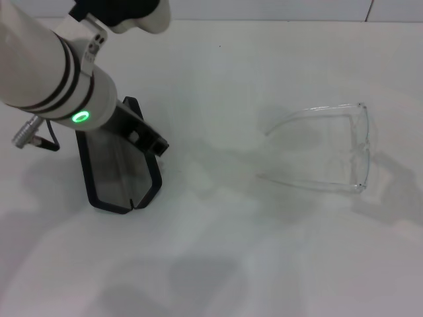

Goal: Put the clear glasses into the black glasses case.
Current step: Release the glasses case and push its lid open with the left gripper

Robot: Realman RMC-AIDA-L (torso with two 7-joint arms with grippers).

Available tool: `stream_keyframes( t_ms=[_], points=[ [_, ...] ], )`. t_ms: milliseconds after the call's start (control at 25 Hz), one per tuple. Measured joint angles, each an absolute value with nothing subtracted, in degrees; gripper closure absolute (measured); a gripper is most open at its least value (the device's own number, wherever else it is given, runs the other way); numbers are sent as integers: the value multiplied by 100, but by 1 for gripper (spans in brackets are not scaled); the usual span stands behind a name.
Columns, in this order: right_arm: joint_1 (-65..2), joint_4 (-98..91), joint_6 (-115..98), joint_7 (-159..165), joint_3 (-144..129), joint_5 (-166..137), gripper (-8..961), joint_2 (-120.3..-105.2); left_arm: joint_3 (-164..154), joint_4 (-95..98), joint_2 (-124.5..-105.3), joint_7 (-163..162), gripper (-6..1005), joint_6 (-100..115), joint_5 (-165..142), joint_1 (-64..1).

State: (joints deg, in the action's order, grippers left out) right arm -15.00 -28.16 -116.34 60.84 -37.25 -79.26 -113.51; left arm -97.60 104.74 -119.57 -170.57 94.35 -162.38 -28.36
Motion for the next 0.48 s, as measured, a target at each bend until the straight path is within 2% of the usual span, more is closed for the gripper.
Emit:
stream_keyframes(
  t_ms=[480],
  points=[
    [-1424, -2686, -11819, 6082, -3717, -7928, 83, -11327, -9604, 9911, -11940, -16527, 345, 8800, -16248, -2785]
  ],
)
